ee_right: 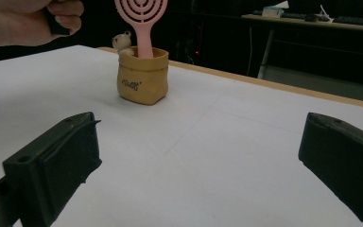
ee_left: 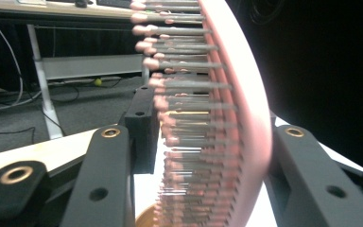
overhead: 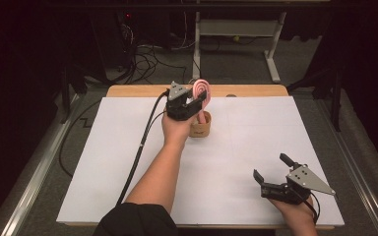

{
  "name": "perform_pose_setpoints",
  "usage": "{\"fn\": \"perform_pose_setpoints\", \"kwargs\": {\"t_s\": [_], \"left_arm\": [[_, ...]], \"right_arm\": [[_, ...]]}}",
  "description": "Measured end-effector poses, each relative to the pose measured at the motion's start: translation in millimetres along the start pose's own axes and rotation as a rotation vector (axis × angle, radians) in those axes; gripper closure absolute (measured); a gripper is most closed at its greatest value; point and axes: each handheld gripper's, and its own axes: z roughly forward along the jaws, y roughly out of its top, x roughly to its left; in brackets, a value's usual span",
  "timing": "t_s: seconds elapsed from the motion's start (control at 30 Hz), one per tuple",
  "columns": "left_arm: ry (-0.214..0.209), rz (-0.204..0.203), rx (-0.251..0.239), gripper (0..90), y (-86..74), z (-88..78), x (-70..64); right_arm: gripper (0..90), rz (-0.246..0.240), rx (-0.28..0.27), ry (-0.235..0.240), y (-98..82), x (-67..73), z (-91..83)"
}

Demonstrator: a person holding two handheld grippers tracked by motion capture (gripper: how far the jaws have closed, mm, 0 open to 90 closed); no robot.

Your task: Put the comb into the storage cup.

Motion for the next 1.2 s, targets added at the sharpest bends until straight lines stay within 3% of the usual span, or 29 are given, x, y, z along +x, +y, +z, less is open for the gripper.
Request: {"fn": "perform_pose_setpoints", "kwargs": {"t_s": [0.67,1.2], "left_arm": [[0.036,0.018,0.042,53.1,2.6,-4.7,10.3],[0.022,-0.007,0.068,33.1,2.2,-5.5,14.8]], "right_arm": [[0.2,-0.003,-0.001,-0.003,0.6,0.9,0.2],[0.2,-0.004,0.007,0.001,-0.8,1.7,2.5]]}}
